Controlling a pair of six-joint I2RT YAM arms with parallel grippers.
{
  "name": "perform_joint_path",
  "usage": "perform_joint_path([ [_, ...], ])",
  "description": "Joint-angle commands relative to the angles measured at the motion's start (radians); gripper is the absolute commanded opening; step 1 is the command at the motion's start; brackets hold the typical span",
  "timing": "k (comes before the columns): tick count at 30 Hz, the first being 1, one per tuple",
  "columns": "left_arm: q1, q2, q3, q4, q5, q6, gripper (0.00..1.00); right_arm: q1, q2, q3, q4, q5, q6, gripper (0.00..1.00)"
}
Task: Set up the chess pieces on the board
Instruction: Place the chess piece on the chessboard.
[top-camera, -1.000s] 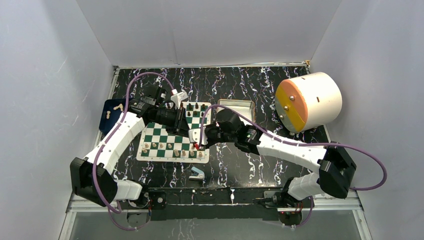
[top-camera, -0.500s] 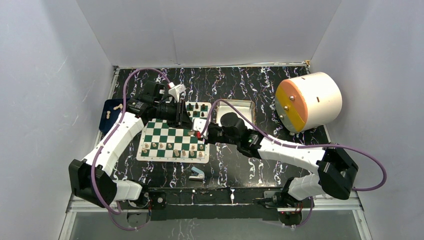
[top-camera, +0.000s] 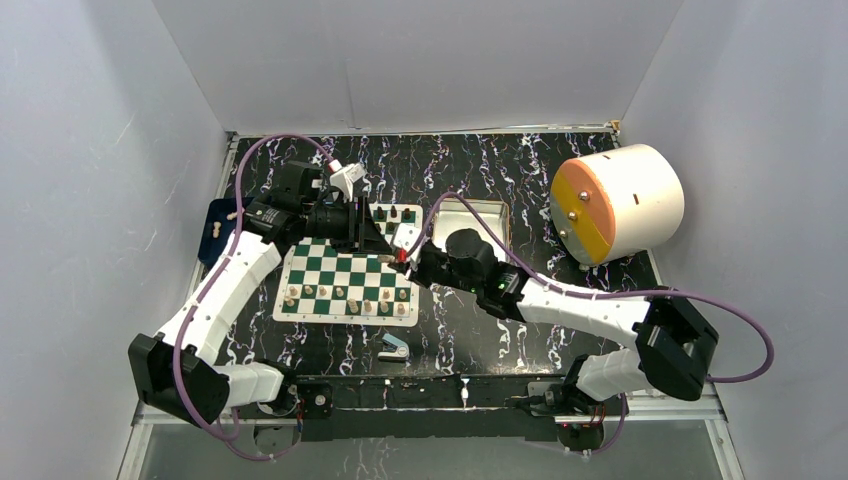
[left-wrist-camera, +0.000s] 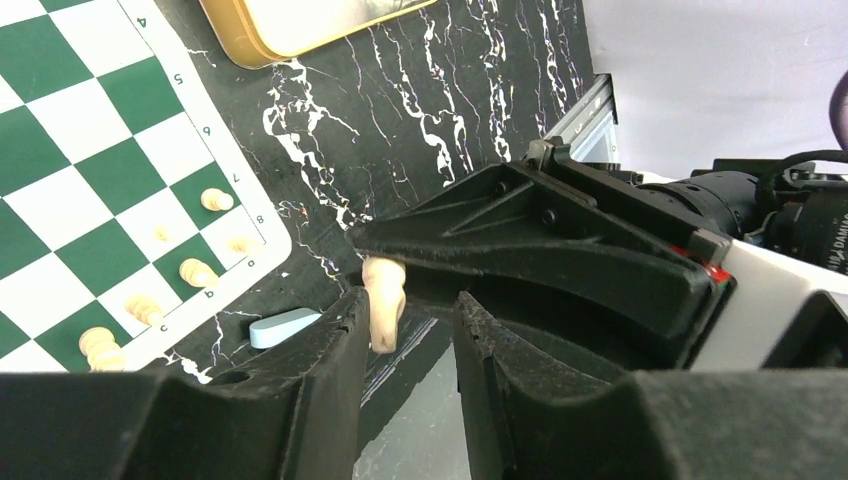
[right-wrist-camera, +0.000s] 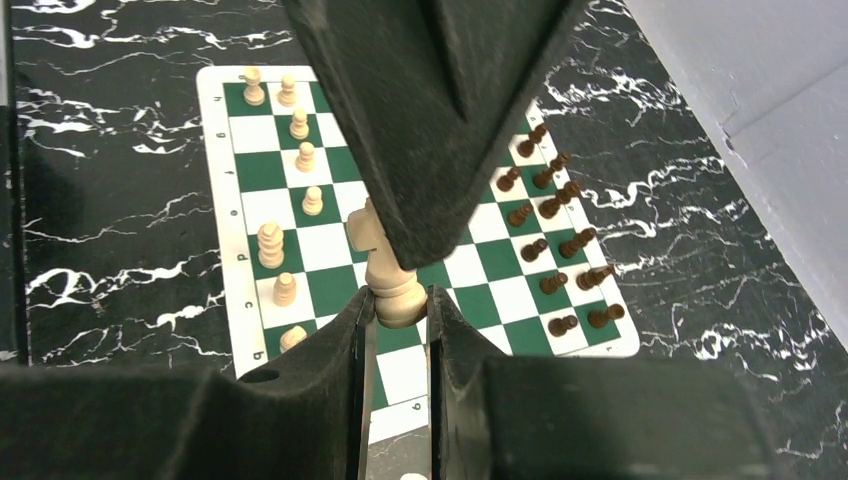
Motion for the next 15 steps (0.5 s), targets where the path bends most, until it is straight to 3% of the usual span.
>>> perform_joint_path([
  [1, -0.005, -0.048, 0.001, 0.002, -0.010, -0.016, 0.35, -0.005, -0.049, -0.007, 0.095, 0.075, 0.049, 0.01],
  [5, -0.005, -0.046, 0.002, 0.001, -0.010, -0.027, 0.29, -0.008, -0.060, -0.016, 0.103, 0.097, 0.076, 0.01],
  [10, -0.005, -0.045, -0.001, 0.002, -0.023, -0.037, 0.34, -0.010, -0.069, -0.024, 0.117, 0.091, 0.085, 0.01],
  [15, -0.005, -0.052, -0.015, 0.034, -0.017, -0.068, 0.30, -0.010, -0.069, -0.028, 0.129, 0.086, 0.097, 0.01],
])
